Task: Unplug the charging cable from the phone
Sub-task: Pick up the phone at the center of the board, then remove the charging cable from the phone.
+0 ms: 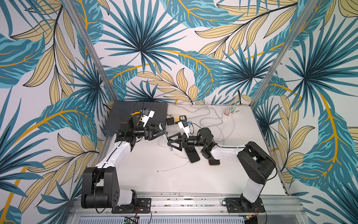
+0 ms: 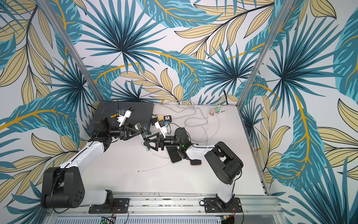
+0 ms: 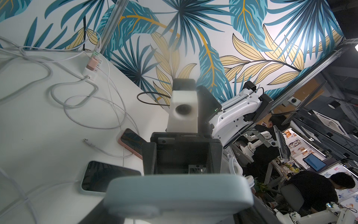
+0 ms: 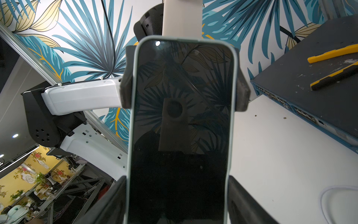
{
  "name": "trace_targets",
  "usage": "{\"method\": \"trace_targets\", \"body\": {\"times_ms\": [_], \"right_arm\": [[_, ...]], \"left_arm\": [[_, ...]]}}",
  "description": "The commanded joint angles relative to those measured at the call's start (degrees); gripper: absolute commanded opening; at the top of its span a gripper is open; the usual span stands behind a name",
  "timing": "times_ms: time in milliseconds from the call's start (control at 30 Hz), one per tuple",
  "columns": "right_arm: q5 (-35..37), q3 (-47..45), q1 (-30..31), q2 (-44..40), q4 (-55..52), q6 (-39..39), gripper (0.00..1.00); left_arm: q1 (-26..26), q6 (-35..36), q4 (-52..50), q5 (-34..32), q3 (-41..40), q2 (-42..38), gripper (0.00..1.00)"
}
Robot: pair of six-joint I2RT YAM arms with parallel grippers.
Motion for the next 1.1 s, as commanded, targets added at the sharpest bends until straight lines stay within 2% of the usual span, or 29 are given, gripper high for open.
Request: {"method": "trace_targets", "body": {"times_ms": [0,233,433,733,1067], "right_arm": [[0.0,-0.2,0.3,-2.0,-1.5,-2.4,0.78],[-1.9,-2.0,-0.4,-3.9,-6.0,-5.7,0.87],[-2.6,-3.7,-0.5,-7.1,-14.3,-13.2,0.87],[-2.2,-4.0,-0.6,-9.5,-27.5,-22.6,0.73],[-0.2,-2.2,0.1,-7.6,-32.3,-25.8,0.53]], "left_arm": [[-0.2,1.3,2.7,-0.7,-0.1,0.3,0.48],[0.6,1.2,3.8,-0.5,-0.2,0.0,0.35],[2.2,1.2,4.3,-0.5,-0.4,-0.6,0.32],[3.0,1.2,4.5,-0.9,-0.5,-0.5,0.32],[3.2,0.8,4.5,-1.4,-0.5,-0.4,0.32]]}}
